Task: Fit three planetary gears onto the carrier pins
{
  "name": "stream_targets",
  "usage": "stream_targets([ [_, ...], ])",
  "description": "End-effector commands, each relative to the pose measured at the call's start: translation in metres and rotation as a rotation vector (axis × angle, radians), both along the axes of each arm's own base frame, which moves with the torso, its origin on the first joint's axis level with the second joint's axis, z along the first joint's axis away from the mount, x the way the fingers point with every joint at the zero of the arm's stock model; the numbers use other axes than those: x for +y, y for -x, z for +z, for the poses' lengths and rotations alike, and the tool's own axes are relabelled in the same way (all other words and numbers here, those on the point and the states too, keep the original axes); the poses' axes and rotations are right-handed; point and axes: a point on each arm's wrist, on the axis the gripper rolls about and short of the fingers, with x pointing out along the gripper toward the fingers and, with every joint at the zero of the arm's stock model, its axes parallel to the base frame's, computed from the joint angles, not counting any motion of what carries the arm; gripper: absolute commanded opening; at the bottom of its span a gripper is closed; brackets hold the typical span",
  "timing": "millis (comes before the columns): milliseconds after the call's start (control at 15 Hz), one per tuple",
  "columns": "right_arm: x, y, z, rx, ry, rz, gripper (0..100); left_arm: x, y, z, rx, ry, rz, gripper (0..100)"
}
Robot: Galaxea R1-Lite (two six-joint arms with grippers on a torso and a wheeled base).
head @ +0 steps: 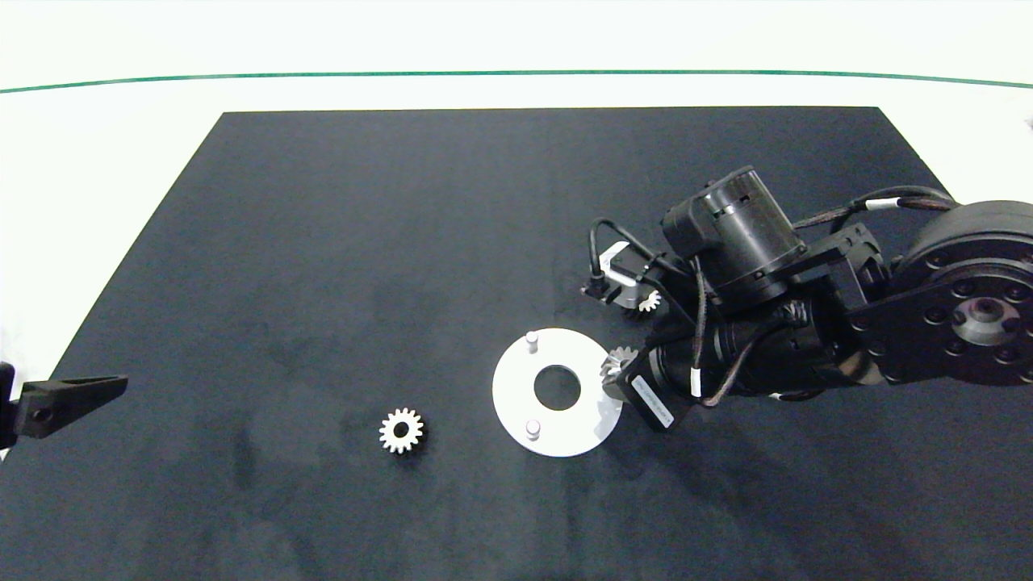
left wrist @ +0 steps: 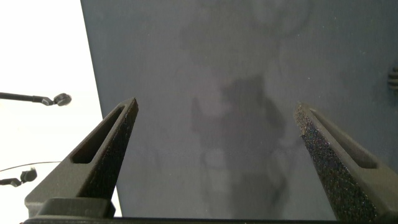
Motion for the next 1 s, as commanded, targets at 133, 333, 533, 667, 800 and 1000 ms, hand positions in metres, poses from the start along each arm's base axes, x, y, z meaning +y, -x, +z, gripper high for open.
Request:
stream_targets([
  [133, 0.0026, -0.0026, -0.0023, 0.004, 0.006, -0.001, 22, 0.0000, 0.0005, -0.0003, 0.003, -0.001, 0.000, 100],
  [333, 0.0030, -0.0031, -0.0048, 0.012, 0.010, -0.001, 22, -0.0001, 0.0009, -0.0001, 0.001, -0.001, -0.001, 100],
  [533, 0.0055, -0.0020, -0.0057, 0.015, 0.010, 0.009, 22, -0.0013, 0.0012, -0.0003, 0.001, -0.001, -0.012, 100],
  [667, 0.0077, -0.0036, -0.0084, 0.020, 0.013, 0.009, 22, -0.0016, 0.0020, 0.0000, -0.002, -0.001, -0.014, 100],
  [800, 0.0097, -0.0035, -0.0094, 0.021, 0.014, 0.014, 22, -0.0016, 0.0024, 0.0002, -0.003, -0.001, -0.014, 100],
  [1000, 0.0108, -0.0055, -0.0072, 0.013, 0.004, 0.010, 22, -0.0016, 0.0033, 0.0006, -0.006, -0.001, -0.014, 100],
])
